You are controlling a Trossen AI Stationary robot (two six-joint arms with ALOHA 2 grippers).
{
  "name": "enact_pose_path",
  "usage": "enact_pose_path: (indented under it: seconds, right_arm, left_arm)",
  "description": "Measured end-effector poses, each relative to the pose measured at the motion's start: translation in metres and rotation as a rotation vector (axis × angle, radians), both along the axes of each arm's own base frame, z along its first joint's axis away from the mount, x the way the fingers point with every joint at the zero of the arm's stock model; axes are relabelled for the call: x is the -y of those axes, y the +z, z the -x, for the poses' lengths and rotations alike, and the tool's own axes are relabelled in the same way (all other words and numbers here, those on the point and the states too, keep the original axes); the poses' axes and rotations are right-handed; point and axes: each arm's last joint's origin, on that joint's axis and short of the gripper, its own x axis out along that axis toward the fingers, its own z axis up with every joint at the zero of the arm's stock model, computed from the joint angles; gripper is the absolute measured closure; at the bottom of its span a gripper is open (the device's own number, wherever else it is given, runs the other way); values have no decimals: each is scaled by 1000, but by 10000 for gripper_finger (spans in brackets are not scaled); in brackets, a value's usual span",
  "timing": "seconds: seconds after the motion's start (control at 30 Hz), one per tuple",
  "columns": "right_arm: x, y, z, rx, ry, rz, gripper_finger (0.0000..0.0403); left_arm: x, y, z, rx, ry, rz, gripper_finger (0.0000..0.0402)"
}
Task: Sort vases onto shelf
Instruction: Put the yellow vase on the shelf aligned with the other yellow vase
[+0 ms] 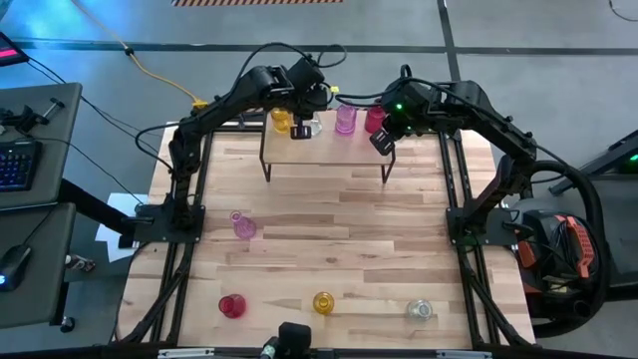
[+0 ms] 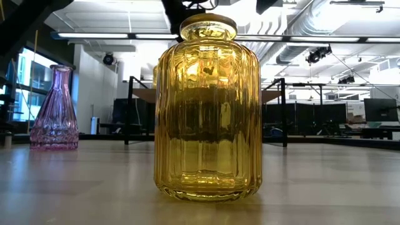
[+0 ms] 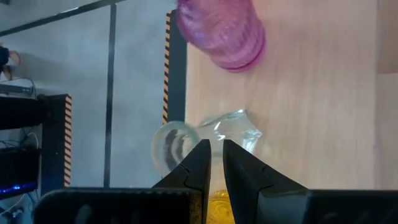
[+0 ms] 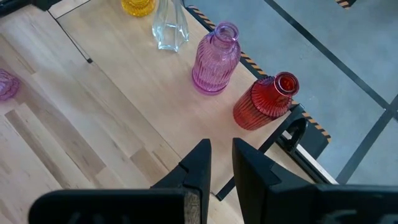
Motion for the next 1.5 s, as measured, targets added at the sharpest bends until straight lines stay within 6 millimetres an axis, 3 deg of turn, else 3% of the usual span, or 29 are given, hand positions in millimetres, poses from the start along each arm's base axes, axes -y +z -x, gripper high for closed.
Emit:
enact_pose_path:
  seconds: [0.43,0.73,0.9,1.17,1.5]
  right_arm:
    - [0,-1,1,-7,-4,-11,357]
    - [-5,-2,0,41,21,-165,357]
    - [-13,-3,-2,71,45,-248,357]
    - [-38,-7,-9,71,71,-297,357]
    - [-77,-43,-25,-84,161,-333,356]
  left_arm:
    - [13,12,4,-27,62,-105,368]
    - [46,47,47,52,144,37,369]
    - [61,56,65,76,138,175,369]
    - [78,53,73,57,153,259,369]
    - [109,33,95,-24,141,335,369]
